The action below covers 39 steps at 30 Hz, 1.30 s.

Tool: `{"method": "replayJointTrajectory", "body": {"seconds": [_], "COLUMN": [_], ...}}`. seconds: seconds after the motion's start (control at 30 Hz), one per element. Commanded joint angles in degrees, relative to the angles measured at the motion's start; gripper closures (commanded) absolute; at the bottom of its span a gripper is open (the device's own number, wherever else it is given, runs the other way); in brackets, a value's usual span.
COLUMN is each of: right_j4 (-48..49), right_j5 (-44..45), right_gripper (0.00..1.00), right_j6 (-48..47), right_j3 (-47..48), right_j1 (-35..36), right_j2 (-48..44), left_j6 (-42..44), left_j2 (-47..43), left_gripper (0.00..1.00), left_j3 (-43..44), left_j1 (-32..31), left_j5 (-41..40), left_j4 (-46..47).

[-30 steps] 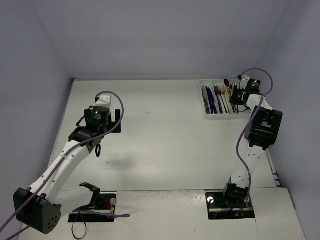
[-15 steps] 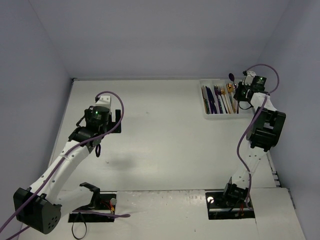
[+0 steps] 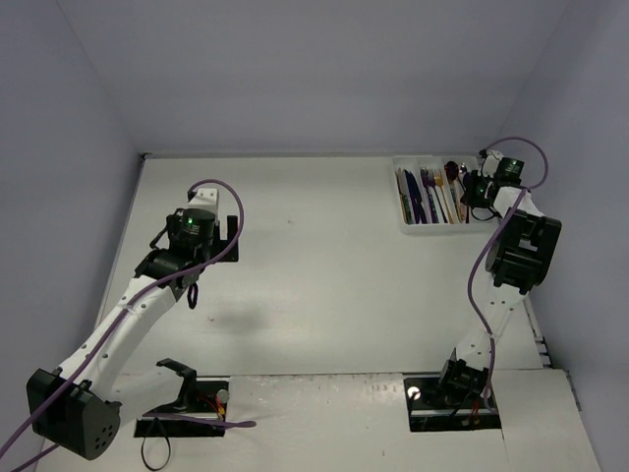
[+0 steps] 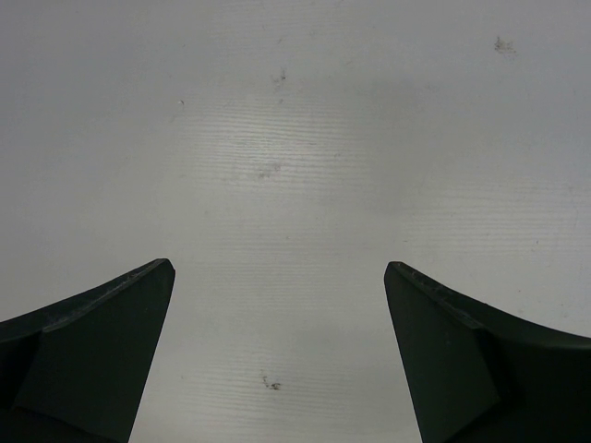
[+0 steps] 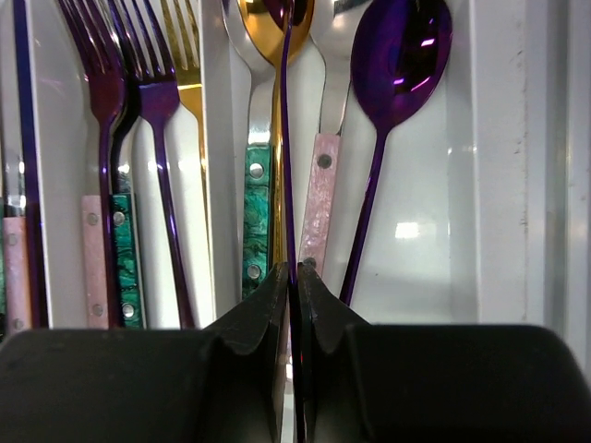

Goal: Sort the eating utensils into containers

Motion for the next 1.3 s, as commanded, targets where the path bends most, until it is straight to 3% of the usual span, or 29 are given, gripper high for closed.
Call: {"method": "replayJointTrajectory", "body": {"seconds": [0.0, 0.07, 0.33, 0.67, 0.87, 1.0, 1.27], "right_j4": [2.6, 2.6, 2.5, 2.4, 2.0, 1.9, -3.9], "right_j5": [-0.5, 0.0, 5.5, 9.6, 9.8, 8.5, 18.9], "right_gripper": [0.89, 0.76, 0.37, 0.1, 0.01, 0.0, 0.0], "right_j6": [0.7, 0.9, 0.4, 6.4, 13.3, 18.8, 22.8], "right_j3": [2.1, 1.9, -0.1, -8.2, -17.8, -24.2, -35.6], "right_j1": [-0.5, -0.6, -0.7, -0.7, -0.7, -0.1, 11.8], "right_j2": [-0.3, -0.5, -8.0, -27.9, -44.8, -57.7, -75.5], "left_j6": [0.4, 0.4, 0.1, -0.1, 0.2, 0.1, 0.4], "left_j2": [0.1, 0.2, -0.4, -2.8, -4.1, -5.5, -8.4], "left_gripper": [0.03, 0.03, 0.03, 0.03, 0.03, 0.03, 0.02], "left_j3": [1.9, 1.9, 2.0, 1.8, 1.6, 0.9, 0.0], "left_j1": [0.6, 0.8, 1.4, 2.4, 2.7, 2.9, 2.8], "left_j5": [0.0, 0.1, 1.2, 1.4, 0.1, -1.0, -0.4], "left_j4": [1.3, 1.2, 1.3, 1.6, 1.8, 2.7, 2.4]}}
